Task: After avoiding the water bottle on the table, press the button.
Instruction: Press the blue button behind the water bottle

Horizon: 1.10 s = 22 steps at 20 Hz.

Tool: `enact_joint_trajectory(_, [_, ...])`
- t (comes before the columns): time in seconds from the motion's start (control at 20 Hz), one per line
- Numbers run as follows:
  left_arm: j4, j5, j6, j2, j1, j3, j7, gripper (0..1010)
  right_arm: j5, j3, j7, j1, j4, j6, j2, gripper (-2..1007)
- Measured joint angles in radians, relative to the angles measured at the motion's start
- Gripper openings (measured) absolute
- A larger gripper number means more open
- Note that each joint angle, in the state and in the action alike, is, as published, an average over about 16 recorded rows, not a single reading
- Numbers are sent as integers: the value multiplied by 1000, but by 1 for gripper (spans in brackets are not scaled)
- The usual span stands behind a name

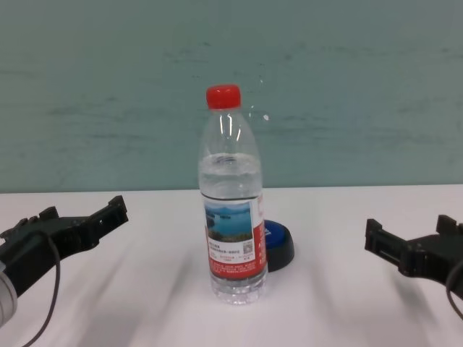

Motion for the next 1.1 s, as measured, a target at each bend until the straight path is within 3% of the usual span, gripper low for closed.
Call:
enact_joint_trajectory(0.55, [-2, -3, -7, 0, 4, -4, -12, 1010, 0, 0, 0, 0, 0, 0, 0, 1004])
enact_joint_trajectory(1.1, [-29, -12, -34, 8, 44, -37, -78, 1010, 0, 0, 0, 0, 0, 0, 0, 1004])
